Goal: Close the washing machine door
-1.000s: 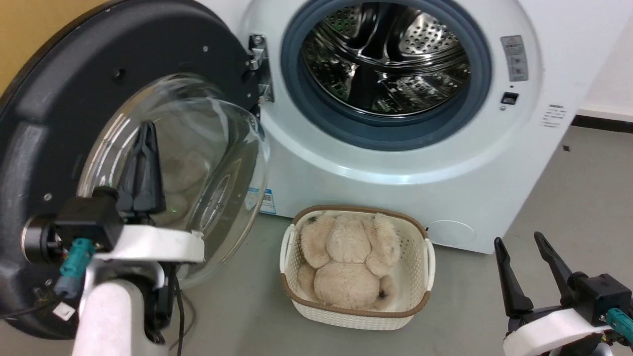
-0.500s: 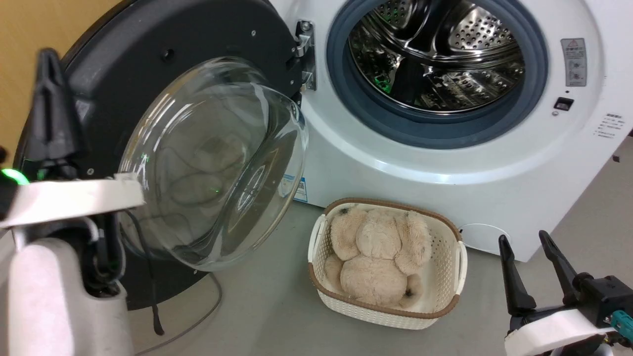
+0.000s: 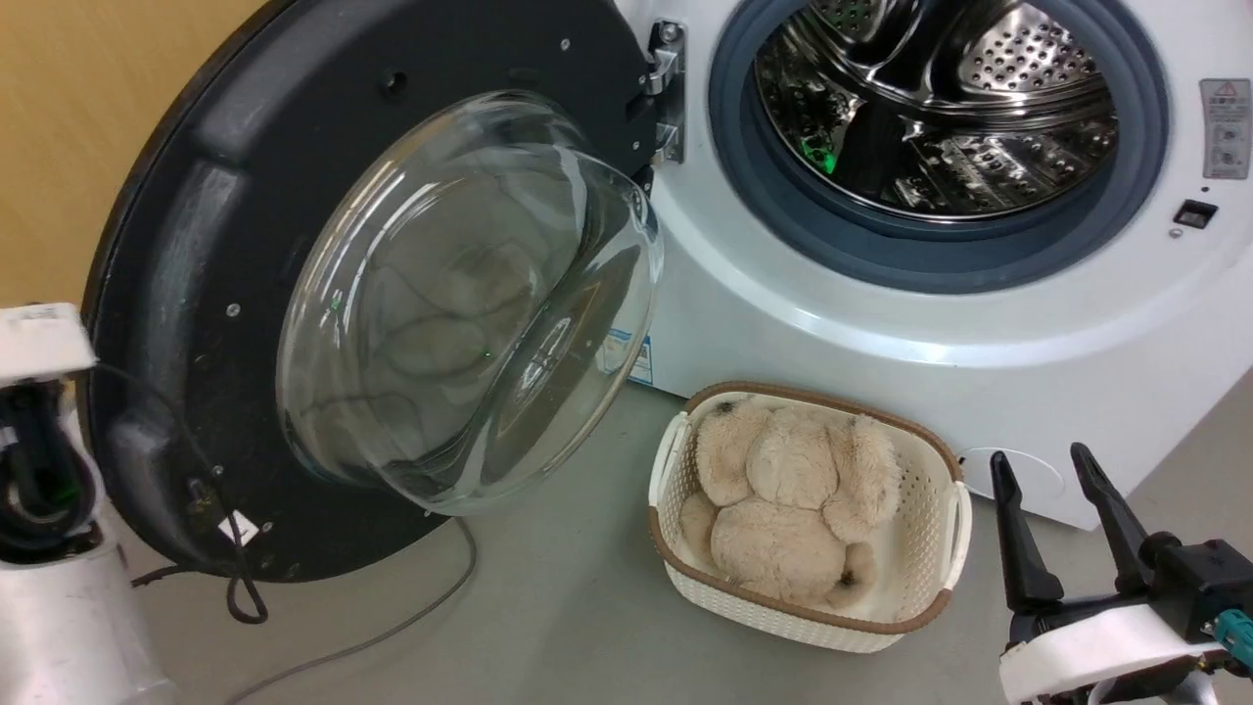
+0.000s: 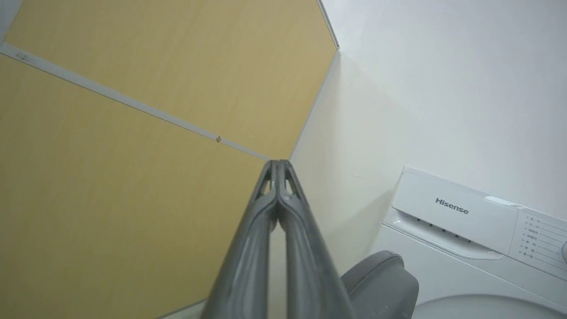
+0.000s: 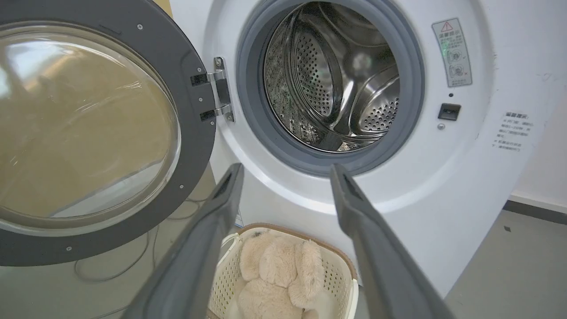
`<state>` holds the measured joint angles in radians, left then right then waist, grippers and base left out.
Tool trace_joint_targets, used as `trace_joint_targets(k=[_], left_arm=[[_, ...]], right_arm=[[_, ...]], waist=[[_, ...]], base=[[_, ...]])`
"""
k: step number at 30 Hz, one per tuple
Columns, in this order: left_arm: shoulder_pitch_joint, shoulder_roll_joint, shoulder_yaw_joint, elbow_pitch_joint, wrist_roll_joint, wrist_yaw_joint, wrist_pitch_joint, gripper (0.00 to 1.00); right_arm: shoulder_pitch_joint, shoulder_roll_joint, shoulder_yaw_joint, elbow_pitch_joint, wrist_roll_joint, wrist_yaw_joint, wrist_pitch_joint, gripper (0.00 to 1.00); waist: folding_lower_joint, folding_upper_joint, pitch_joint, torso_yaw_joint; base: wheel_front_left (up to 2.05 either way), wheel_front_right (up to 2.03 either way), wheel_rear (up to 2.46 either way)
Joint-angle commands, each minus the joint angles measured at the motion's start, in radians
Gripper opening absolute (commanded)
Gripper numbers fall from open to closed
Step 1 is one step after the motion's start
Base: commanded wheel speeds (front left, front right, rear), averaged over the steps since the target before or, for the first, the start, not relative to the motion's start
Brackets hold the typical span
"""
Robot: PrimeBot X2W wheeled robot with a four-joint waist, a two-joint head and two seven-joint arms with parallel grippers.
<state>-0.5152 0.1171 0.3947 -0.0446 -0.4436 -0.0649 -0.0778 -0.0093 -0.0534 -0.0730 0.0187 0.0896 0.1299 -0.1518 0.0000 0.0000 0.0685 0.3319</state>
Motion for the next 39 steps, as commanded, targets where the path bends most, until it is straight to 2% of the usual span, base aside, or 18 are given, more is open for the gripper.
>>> trace_joint_targets(k=[1,5,11,20,28,39], left_arm=[[-0.026,0.009,0.026,0.013,-0.033,-0.007,0.008,0.0],[-0.044,0.01,0.078,0.079,-0.156,-0.008,0.08,0.0],[-0.058,0.019,0.131,0.195,-0.363,-0.014,0.253,0.0],[-0.021,0.034,0.143,0.33,-0.532,-0.032,0.438,0.0],[0.049,0.021,0.108,0.314,-0.685,-0.042,0.542,0.0],[0.219,-0.013,-0.029,0.2,-0.858,-0.054,0.689,0.0]], right_arm=[[-0.015,0.002,-0.004,0.002,0.007,0.0,-0.009,1.0],[-0.017,0.002,-0.011,0.005,0.01,0.001,-0.017,1.0],[-0.022,0.002,-0.021,0.006,0.011,0.001,-0.029,1.0],[-0.021,0.002,-0.037,0.005,0.024,0.001,-0.048,1.0],[-0.025,0.003,-0.059,0.002,0.032,0.001,-0.065,1.0],[-0.022,0.003,-0.08,0.008,0.063,0.001,-0.088,1.0]], waist=[[0.0,0.0,0.003,0.008],[0.0,0.0,0.008,0.026],[0.0,0.0,0.019,0.052],[0.0,0.0,0.028,0.088],[0.0,0.0,0.038,0.121],[0.0,0.0,0.033,0.166]], base=[[0.0,0.0,0.0],[0.0,0.0,0.0],[0.0,0.0,0.0],[0.0,0.0,0.0],[0.0,0.0,0.0],[0.0,0.0,0.0]])
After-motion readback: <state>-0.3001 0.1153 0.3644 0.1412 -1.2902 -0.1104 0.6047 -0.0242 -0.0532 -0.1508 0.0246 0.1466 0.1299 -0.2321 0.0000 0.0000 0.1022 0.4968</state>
